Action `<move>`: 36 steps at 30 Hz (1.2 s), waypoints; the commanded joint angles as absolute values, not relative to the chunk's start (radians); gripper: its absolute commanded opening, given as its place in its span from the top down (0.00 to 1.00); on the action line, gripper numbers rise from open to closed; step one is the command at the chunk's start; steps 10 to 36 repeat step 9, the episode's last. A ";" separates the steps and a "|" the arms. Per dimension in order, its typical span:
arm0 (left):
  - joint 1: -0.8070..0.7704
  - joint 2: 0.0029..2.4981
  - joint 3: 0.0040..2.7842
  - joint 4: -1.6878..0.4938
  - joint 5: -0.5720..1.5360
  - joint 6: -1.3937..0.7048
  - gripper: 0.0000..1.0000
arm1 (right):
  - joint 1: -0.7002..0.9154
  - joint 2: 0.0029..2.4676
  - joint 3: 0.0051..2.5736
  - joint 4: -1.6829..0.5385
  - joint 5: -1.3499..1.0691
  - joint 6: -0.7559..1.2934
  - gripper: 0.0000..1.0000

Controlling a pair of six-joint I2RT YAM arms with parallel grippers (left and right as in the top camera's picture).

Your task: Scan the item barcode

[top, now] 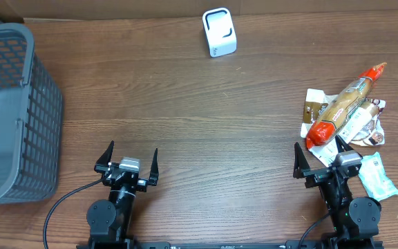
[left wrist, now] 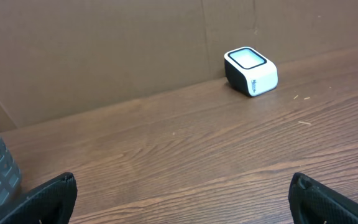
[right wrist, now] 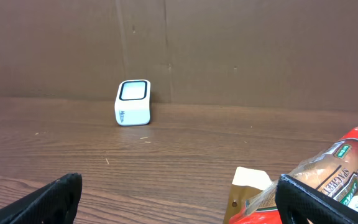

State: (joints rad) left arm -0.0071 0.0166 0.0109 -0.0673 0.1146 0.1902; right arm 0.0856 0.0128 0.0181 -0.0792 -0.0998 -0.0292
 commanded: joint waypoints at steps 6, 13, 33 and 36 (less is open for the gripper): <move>-0.014 0.004 0.005 -0.069 0.101 0.183 0.00 | 0.089 0.003 0.008 -0.075 -0.094 -0.026 0.00; -0.014 0.004 0.005 -0.069 0.101 0.183 0.00 | 0.089 0.003 0.008 -0.075 -0.093 -0.026 0.00; -0.014 0.004 0.005 -0.069 0.101 0.183 0.00 | 0.089 0.003 0.008 -0.075 -0.093 -0.026 0.00; -0.014 0.004 0.005 -0.069 0.101 0.183 0.00 | 0.089 0.003 0.008 -0.075 -0.093 -0.026 0.00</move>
